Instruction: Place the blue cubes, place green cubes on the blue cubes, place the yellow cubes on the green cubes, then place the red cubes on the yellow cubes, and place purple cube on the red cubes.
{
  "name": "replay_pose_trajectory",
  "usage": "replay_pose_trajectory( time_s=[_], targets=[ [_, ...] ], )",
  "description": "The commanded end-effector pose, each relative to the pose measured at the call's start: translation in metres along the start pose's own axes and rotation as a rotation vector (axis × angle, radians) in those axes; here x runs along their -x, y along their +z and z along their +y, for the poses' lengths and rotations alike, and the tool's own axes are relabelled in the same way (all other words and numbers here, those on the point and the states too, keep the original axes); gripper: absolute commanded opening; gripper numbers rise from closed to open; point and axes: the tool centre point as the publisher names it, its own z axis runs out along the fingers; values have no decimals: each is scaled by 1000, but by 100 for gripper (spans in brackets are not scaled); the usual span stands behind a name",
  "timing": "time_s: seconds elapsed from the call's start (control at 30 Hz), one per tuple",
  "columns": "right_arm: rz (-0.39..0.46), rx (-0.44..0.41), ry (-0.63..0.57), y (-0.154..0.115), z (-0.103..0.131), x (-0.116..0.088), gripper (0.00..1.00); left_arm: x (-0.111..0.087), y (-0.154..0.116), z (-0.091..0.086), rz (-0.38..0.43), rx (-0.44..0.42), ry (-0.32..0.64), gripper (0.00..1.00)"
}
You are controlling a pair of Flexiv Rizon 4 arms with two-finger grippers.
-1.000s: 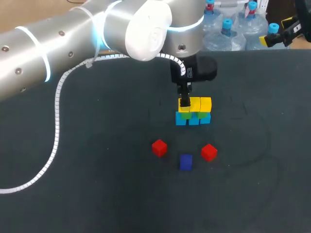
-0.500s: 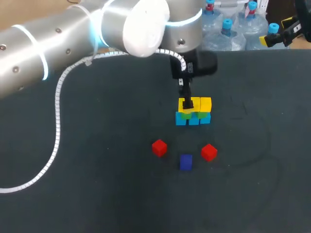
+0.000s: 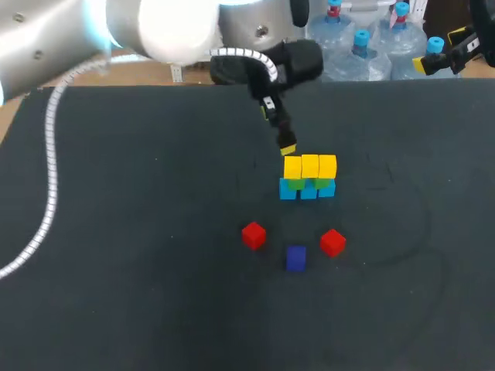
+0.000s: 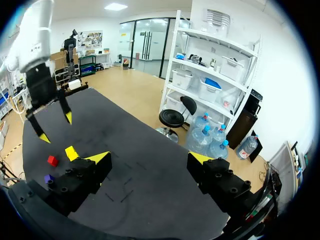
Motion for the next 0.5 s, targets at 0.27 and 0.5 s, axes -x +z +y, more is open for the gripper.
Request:
replay_pose_trajectory(
  time_s=[0.27,0.5],
  targets=[
    [2,-43,1,-1,4,0,100,-57,13,-58,-70,188,-189,100],
    [2,-43,1,-1,4,0,100,-63,20,-74,-66,276,-310,100]
  ],
)
